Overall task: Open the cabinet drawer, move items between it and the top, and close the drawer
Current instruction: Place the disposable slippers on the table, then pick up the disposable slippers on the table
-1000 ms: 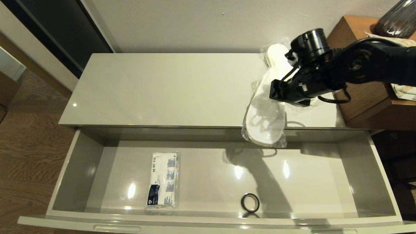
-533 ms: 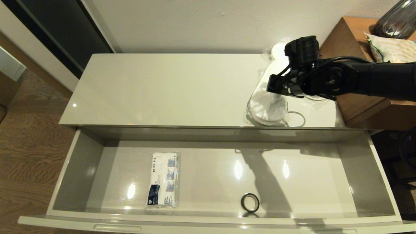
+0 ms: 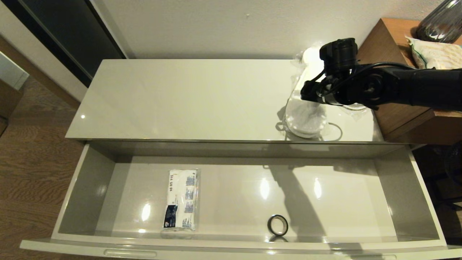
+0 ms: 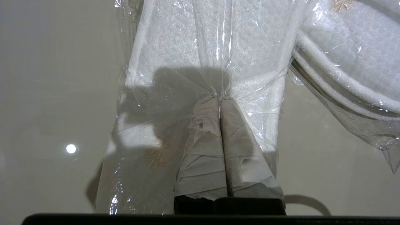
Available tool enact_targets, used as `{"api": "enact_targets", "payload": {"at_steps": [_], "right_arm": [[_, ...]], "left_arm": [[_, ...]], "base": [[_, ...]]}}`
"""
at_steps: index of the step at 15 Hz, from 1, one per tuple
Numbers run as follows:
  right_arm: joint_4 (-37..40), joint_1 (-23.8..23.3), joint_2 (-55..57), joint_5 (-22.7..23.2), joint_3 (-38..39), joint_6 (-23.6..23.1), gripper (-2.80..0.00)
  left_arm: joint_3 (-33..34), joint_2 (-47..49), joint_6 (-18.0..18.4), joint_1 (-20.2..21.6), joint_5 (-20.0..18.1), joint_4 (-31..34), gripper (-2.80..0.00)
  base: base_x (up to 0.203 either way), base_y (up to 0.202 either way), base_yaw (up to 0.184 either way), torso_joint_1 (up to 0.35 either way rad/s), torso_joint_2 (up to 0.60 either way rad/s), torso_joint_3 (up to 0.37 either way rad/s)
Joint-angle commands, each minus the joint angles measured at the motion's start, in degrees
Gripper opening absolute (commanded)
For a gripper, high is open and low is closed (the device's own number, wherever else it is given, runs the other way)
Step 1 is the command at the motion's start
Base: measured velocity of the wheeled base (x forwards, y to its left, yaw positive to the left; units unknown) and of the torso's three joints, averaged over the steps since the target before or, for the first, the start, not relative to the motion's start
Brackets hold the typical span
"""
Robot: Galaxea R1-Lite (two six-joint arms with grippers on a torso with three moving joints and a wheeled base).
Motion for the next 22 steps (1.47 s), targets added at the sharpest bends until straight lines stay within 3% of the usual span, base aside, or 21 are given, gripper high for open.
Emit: {"api": "enact_targets", "payload": {"at_steps": [1,4,5,11,16,22], "right_arm": [[0.3,0.2,-3.0,0.2,0.5,0.2,-2.8],[2.8,0.8,-4.9,0.1,1.5,-0.4,-2.8],[3.7,0.9,-5.0,-0.2,1.5,-0.6,0.0],[3.5,1.5,-7.6,0.3,4.0,0.1,0.0],[3.9,2.4,-16.9,1.5,11.5,0.4,0.0],[4.4,2.5,-39.6,1.5,44.8,5.8,0.0]], "left_arm": [[0.0,0.0,0.0,0.0,0.0,0.0,-2.8],[0.0,0.0,0.0,0.0,0.0,0.0,-2.8],[0.0,0.0,0.0,0.0,0.0,0.0,-2.8],[0.0,0.0,0.0,0.0,0.0,0.0,-2.8],[0.0,0.0,0.0,0.0,0.0,0.0,-2.8],[0.0,0.0,0.0,0.0,0.0,0.0,-2.8]], "base": [[0.0,0.0,0.0,0.0,0.0,0.0],[0.0,0.0,0.0,0.0,0.0,0.0],[0.0,0.0,0.0,0.0,0.0,0.0],[0.0,0.0,0.0,0.0,0.0,0.0],[0.0,0.0,0.0,0.0,0.0,0.0],[0.0,0.0,0.0,0.0,0.0,0.0]]}}
